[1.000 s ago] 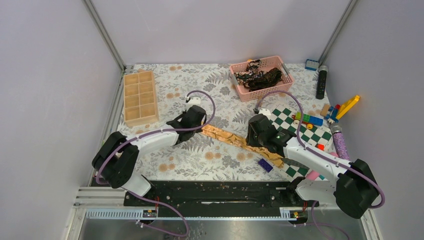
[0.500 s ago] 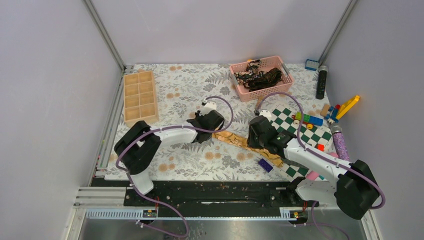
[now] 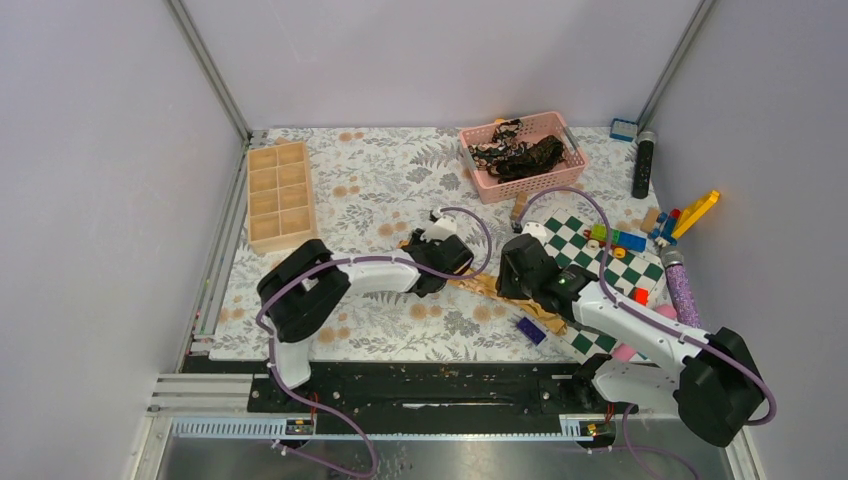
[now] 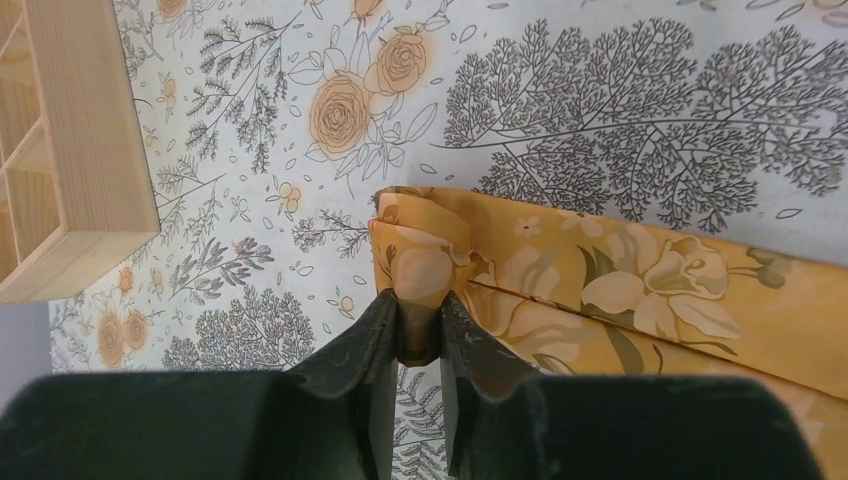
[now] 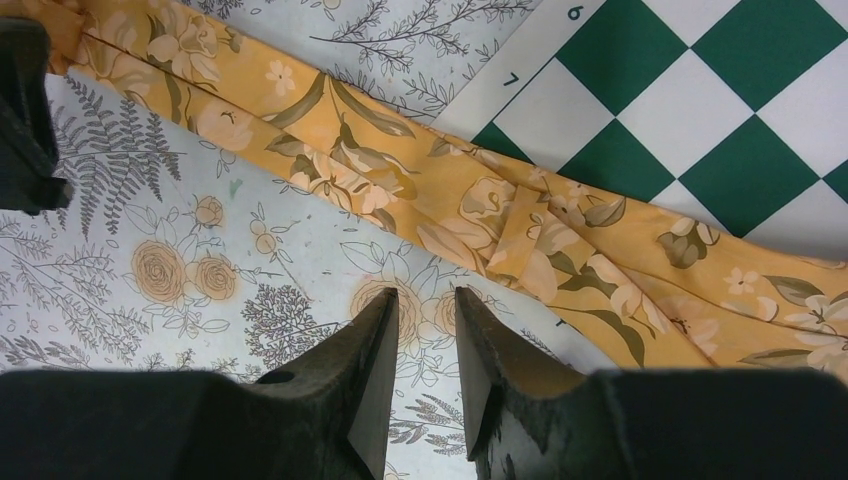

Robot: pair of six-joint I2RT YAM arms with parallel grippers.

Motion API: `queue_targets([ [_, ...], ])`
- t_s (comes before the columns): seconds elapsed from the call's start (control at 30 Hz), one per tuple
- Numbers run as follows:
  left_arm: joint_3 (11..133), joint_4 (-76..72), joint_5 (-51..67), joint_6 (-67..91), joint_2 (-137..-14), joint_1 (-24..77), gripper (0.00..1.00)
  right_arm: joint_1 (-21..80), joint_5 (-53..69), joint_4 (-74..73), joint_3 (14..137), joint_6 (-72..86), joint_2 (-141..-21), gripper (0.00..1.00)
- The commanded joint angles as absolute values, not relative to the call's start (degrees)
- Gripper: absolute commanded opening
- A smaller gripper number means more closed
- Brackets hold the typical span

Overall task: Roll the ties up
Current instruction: Roll the tie at the center of the board.

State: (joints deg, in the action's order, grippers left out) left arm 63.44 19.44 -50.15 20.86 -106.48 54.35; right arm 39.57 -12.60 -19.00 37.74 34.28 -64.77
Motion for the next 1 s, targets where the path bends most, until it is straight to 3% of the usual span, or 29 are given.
queue_targets([
  [0.0, 66.1, 20.8, -54.7, 19.9, -109.4, 55.5, 0.18, 39.1, -14.3, -18.9, 37.1, 34.3, -62.7, 0.35],
  [0.3, 67.2, 21.5, -55.8, 18.1, -112.1, 57.3, 0.19, 39.0, -14.5, -18.8, 36.5, 34.4, -61.6, 0.35],
  [0.5, 67.3, 21.6, -53.5, 18.3, -111.5, 57.4, 0.28, 39.0, -14.5, -19.0, 36.4, 34.4, -61.2, 0.39],
  [0.7, 68.0, 21.5, -52.0, 18.2, -111.7, 57.4, 0.37, 38.9, -15.2, -19.6, 36.4, 34.6, -59.8, 0.48],
  [0.97, 67.9, 20.9, -50.6, 18.5, -110.9, 57.4, 0.35, 38.6, -19.2, -24.0, 37.5, 35.2, -54.5, 0.60],
])
